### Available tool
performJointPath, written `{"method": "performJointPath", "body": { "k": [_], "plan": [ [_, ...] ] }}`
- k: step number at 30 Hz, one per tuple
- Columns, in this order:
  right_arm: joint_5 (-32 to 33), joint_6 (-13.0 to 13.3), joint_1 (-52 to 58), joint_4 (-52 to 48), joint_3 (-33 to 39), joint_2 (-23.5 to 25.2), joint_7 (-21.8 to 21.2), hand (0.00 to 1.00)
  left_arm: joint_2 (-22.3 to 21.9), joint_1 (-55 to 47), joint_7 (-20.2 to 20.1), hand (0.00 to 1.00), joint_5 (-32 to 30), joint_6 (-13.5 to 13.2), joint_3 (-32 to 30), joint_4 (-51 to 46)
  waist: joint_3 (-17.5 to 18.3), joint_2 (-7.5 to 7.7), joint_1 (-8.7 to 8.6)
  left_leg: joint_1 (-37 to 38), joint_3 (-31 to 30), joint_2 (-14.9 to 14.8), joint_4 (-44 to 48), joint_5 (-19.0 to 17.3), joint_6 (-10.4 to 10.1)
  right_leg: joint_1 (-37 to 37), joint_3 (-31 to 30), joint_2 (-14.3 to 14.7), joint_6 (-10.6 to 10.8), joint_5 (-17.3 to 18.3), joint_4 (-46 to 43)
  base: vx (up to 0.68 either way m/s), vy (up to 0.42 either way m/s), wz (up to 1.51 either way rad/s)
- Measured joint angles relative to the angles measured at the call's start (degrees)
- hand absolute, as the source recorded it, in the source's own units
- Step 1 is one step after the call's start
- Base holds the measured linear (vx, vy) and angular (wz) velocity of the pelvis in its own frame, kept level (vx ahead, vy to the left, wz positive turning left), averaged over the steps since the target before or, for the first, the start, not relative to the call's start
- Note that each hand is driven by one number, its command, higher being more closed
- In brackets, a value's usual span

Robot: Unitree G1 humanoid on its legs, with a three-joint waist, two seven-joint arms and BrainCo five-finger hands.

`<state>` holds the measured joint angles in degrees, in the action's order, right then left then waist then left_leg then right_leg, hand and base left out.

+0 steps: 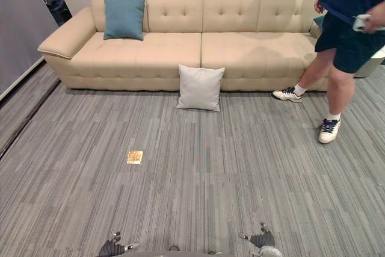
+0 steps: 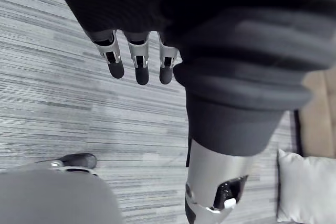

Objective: Pick up cushions and gather them together orderly.

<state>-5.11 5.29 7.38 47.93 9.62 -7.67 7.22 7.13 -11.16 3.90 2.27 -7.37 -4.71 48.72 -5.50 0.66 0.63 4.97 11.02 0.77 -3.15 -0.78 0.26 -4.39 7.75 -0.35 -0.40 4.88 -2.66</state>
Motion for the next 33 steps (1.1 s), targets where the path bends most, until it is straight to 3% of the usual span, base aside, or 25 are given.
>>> {"method": "performJointPath", "body": {
  "k": [13, 20, 23, 24, 28, 31, 33],
  "plan": [
    [-2.85, 0.63, -0.74, -4.47, -1.75, -2.32, -2.38, 0.00, 0.26, -0.21, -0.67, 0.00, -0.05, -0.46, 0.10, -4.20, -1.47, -0.65, -0.80, 0.54, 0.79, 0.04, 0.13, -1.13, -1.42, -0.37, -0.06, -0.31, 1.21, 0.79, -0.11, 0.03, -0.007, -0.02],
    [-3.47, 0.42, -2.05, -5.49, -1.76, -2.75, -2.10, 0.00, 0.18, -0.04, -0.51, 0.00, 0.51, -0.42, 0.15, -8.12, -2.54, -1.89, -1.27, -6.35, 2.07, -0.70, 8.86, -6.01, 0.75, 4.14, -0.61, -0.70, 2.02, 1.68, -2.92, -0.01, 0.009, -0.09],
    [-3.15, -0.21, -2.78, -5.29, -1.76, -2.72, -1.72, 0.00, 0.18, -0.14, -0.03, 0.00, 1.90, -0.35, 0.18, -9.95, -3.16, -1.65, -1.27, -9.65, 3.46, -1.11, 16.35, -11.40, 1.75, 9.21, -1.49, -2.15, 4.39, 7.75, -13.14, 0.02, 0.058, -0.17],
    [-2.08, -0.46, -2.96, -4.68, -1.77, -2.67, -1.34, 0.00, 0.22, -0.13, 0.00, 0.00, 2.20, -0.35, 0.25, -10.32, -3.59, -1.24, -1.35, -9.67, 3.74, -0.79, 18.58, -13.72, 2.67, 11.09, -1.32, -3.33, 6.36, 10.02, -19.30, 0.07, 0.102, -0.25],
    [-0.65, -1.22, -3.65, -3.72, -3.74, -1.41, -1.06, 0.00, 2.80, -0.05, 0.28, 0.00, 2.34, 0.12, 2.44, -10.88, -5.71, 0.25, -1.42, -5.51, 4.03, -0.07, 19.99, -17.67, 3.75, 22.16, 2.89, -8.06, 5.79, 11.32, -43.93, 0.18, 0.092, -0.12],
    [0.69, -1.37, -3.82, -3.75, -3.99, -1.67, -0.90, 0.00, 3.29, 1.06, 0.80, 0.00, 2.36, 0.28, 2.96, -12.11, -6.96, -0.40, -1.95, -2.14, 2.35, -1.22, 18.63, -18.52, 3.20, 26.10, 7.49, -8.98, 5.14, 12.56, -38.12, 0.28, 0.014, 0.21],
    [1.06, -1.37, -4.27, -3.75, -3.97, -2.11, -0.80, 0.00, 3.24, 2.89, 1.26, 0.00, 2.51, 0.19, 3.01, -12.18, -8.01, -0.97, -2.46, 0.12, 0.63, -2.27, 16.54, -18.40, 2.62, 28.14, 9.23, -8.37, 4.78, 10.92, -31.43, 0.44, -0.062, 0.56]
  ]
}}
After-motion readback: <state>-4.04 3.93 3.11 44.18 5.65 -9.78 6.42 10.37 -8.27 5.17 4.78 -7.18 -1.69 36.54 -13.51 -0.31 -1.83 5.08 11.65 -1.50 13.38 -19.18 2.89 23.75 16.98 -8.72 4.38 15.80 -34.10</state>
